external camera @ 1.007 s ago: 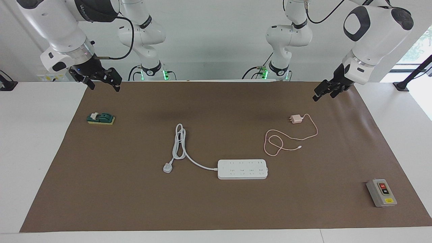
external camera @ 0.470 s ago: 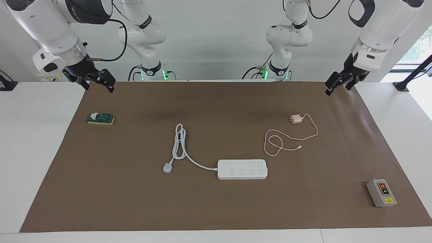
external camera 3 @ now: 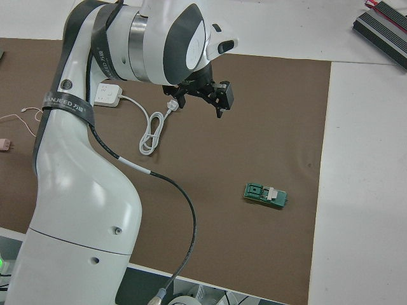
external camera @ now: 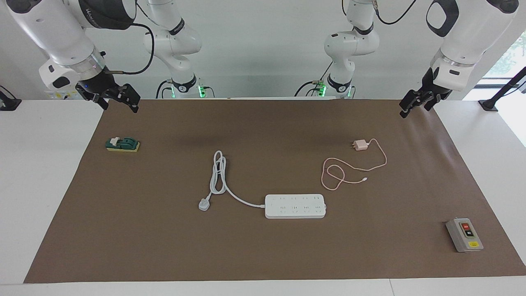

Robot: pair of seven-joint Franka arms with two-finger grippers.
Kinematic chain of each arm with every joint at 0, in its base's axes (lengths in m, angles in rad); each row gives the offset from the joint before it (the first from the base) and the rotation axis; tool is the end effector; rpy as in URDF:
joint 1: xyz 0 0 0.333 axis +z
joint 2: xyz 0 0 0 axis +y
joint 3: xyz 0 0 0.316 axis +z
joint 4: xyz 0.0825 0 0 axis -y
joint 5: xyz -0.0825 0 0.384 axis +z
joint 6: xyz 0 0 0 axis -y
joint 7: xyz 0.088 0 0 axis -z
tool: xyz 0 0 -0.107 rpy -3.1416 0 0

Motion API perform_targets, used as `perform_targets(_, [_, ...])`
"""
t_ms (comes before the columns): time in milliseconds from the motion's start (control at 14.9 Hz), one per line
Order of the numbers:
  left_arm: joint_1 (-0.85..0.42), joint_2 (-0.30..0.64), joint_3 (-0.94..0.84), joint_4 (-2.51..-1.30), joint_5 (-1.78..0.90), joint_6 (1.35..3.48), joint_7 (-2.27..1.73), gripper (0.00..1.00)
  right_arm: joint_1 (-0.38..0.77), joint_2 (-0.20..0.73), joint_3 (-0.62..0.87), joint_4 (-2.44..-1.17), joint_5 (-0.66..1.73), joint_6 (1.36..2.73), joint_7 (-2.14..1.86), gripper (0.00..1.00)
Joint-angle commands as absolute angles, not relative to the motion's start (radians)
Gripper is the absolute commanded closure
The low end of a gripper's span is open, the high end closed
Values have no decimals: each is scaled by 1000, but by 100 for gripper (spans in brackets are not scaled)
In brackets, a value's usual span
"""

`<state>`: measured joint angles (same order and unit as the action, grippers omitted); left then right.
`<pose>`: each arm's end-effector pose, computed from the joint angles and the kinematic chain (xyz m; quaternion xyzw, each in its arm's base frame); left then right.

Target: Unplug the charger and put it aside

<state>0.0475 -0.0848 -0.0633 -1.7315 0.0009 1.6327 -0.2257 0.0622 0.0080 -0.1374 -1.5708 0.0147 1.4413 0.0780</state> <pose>0.5310 -0.0096 0.5997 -0.9945 -0.1049 0.0067 0.0040 0.5408 -0.0387 0.6098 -0.9947 0.0759 0.0687 0.0067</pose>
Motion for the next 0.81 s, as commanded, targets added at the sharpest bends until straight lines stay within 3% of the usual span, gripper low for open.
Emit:
perform_targets(0, [26,-57,-72,-1678,14,1601,-213,0,57,-8,-133,-1592,20,1456,49,0])
perform_targets(739, [5,-78,-80,-1721,-37,1601,-28,0,58,-11,-132,-1592,20,1451,51,0])
